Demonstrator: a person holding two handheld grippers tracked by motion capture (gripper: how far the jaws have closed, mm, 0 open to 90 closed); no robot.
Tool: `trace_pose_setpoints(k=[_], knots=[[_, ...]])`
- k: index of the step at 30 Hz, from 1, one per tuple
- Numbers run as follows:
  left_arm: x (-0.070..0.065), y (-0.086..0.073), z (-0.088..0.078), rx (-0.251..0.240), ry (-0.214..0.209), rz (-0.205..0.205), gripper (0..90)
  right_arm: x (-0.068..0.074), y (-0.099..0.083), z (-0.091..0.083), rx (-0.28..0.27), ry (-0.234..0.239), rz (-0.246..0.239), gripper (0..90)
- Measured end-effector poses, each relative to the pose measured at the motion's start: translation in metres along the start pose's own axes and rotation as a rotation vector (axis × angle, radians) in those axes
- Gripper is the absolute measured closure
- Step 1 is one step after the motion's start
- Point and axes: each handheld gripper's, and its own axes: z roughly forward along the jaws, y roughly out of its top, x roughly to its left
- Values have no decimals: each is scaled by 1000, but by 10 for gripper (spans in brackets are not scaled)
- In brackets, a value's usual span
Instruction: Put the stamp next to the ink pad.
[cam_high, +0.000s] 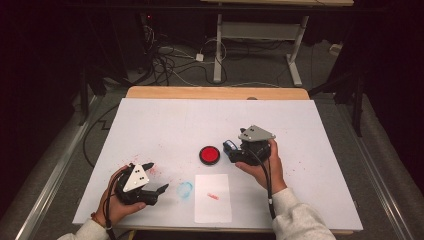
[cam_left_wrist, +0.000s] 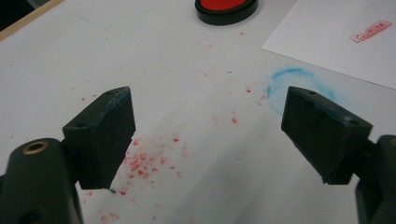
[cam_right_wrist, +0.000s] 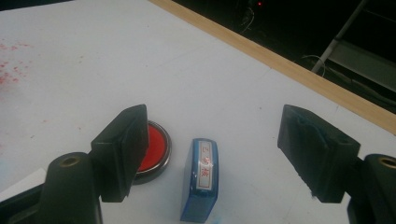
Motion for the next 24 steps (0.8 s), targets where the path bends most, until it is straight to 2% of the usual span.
trace_pose_setpoints(k=[14, 17, 24], knots=[[-1, 0, 0, 1, -4, 2, 173, 2, 5, -20, -33, 3, -41, 227], [0, 0, 0, 1, -4, 0, 173, 3, 5, -23, -28, -23, -51, 227], [-1, 0, 0, 2, -6, 4, 173, 2, 4, -31, -36, -21, -60, 223]])
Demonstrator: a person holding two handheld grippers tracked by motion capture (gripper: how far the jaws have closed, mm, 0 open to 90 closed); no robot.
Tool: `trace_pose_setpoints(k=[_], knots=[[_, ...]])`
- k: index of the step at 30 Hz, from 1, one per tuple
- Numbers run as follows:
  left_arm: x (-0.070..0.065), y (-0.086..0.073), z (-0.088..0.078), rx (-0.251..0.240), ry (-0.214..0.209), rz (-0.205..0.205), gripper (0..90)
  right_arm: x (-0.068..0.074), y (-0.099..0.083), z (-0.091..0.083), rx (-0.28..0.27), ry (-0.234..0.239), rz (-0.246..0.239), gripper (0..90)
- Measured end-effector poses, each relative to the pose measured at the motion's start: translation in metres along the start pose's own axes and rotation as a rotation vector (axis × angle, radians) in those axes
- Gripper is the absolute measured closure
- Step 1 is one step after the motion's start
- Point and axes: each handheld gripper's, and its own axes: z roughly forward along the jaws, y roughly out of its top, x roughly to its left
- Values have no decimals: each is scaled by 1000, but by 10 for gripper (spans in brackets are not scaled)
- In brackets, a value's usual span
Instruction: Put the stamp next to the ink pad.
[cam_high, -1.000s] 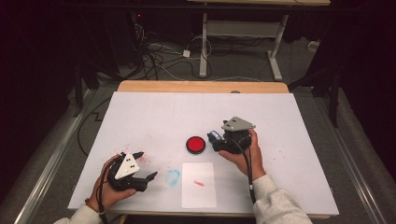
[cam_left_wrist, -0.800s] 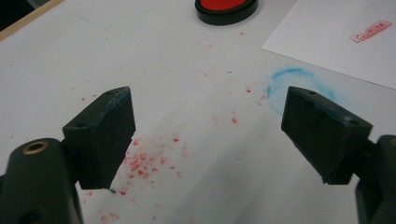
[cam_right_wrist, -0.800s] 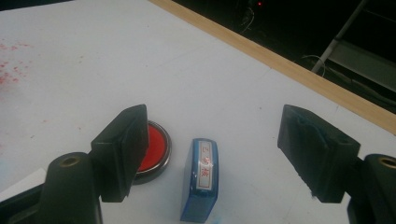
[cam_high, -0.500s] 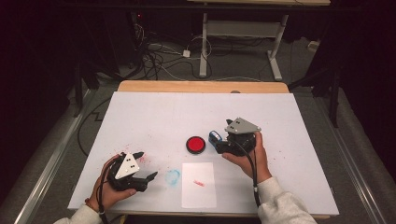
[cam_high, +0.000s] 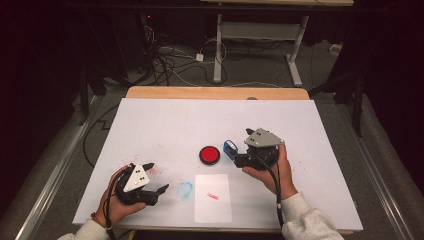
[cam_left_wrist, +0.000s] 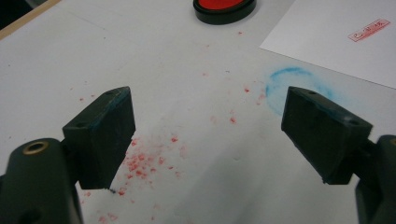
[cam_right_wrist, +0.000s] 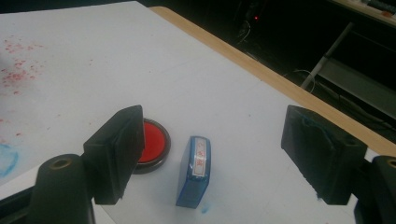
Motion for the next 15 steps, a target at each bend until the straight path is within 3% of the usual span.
trace_pose_setpoints(k=[15], knots=[[0, 0, 1, 7, -3, 5, 173, 2, -1, -16, -30, 3, -32, 187]])
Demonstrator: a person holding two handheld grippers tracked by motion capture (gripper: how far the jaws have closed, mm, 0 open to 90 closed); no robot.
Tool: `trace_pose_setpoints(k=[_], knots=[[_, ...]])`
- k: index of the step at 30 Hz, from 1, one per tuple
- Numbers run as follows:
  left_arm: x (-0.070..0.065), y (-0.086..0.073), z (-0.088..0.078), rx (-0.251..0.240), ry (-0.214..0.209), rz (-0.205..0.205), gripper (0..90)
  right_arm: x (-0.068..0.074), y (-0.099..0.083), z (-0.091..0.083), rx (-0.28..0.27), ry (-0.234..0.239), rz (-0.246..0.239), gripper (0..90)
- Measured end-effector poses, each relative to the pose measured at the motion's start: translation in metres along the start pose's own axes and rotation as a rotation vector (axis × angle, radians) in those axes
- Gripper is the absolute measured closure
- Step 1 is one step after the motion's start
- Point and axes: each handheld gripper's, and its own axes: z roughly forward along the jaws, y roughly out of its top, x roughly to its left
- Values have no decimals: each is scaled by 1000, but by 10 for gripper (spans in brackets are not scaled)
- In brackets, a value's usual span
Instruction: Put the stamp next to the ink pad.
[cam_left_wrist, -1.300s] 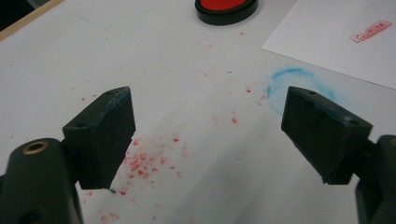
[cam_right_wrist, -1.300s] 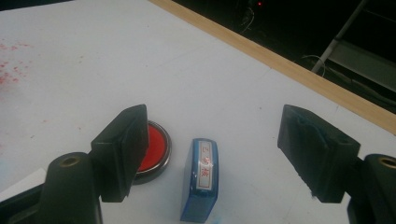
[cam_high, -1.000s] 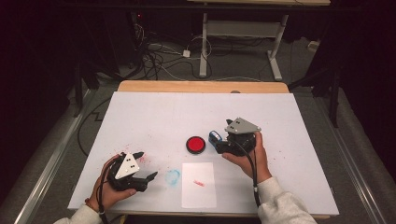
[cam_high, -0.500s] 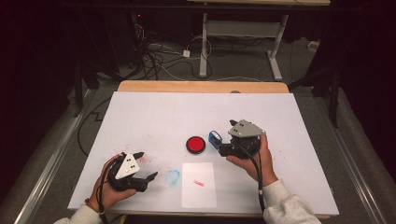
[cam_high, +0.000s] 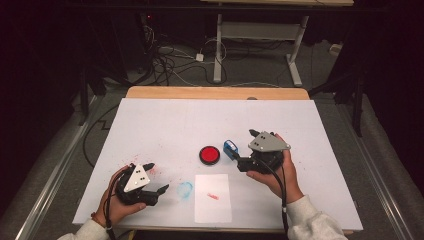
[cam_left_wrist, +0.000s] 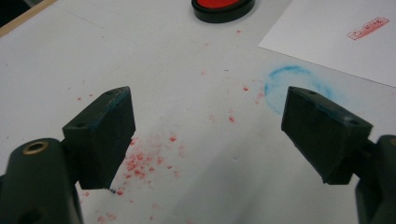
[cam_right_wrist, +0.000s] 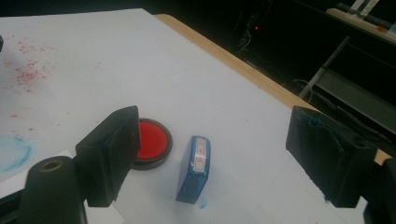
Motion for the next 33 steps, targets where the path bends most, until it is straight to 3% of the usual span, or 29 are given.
trace_pose_setpoints(k=[13, 22, 33], knots=[[-1, 0, 1, 5, -1, 3, 173, 1, -6, -10, 18, -38, -32, 175], [-1, 0, 2, 7, -3, 2, 173, -2, -13, -22, -8, -35, -19, 175], [-2, 1, 3, 12, -4, 6, 173, -7, -24, -36, -6, -47, -35, 171]])
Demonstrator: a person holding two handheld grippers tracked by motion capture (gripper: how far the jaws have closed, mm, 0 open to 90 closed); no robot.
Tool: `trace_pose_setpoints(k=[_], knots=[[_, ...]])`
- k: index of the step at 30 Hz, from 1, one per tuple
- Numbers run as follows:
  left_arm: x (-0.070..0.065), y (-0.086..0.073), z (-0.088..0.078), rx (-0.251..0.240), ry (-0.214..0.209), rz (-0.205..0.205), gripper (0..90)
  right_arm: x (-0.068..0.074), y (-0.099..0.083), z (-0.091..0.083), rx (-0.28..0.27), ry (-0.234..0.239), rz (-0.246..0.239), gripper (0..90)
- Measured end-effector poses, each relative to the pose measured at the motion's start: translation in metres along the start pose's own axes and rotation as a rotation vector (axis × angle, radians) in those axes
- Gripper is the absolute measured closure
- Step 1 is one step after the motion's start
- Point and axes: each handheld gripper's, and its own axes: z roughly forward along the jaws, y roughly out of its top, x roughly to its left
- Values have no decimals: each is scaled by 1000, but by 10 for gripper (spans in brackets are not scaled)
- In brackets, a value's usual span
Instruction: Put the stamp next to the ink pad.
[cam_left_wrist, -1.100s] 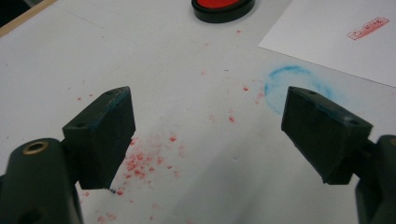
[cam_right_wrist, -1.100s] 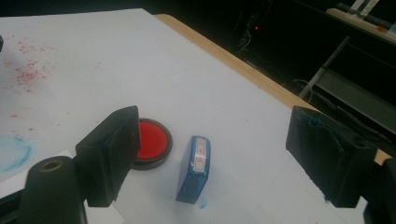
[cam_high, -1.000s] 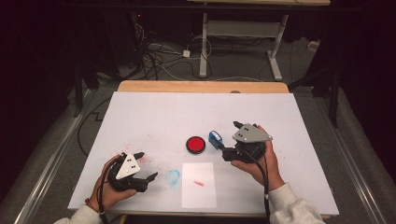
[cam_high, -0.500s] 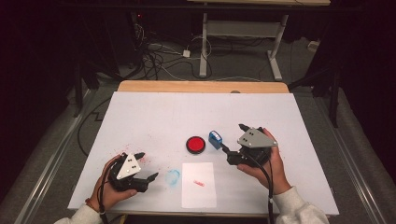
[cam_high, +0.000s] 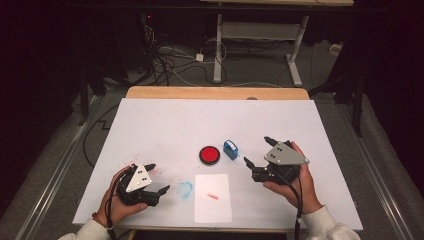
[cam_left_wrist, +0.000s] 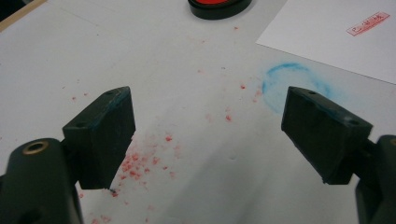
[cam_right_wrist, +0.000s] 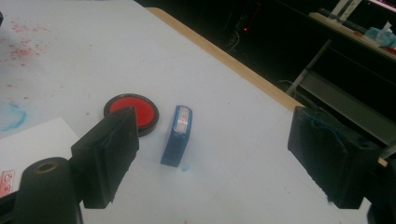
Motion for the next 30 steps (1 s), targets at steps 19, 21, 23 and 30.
trace_pose_setpoints(k=[19, 21, 23, 30], knots=[[0, 0, 0, 3, 0, 6, 173, -7, -28, -18, 10, -30, 5, 174], [0, 0, 0, 4, 0, 7, 173, -8, -31, -20, 13, -30, 12, 175], [0, 0, 0, 4, -1, 8, 173, -9, -35, -22, 10, -32, 11, 174], [-1, 0, 1, 6, -2, 10, 173, -13, -47, -28, 13, -32, 18, 175]])
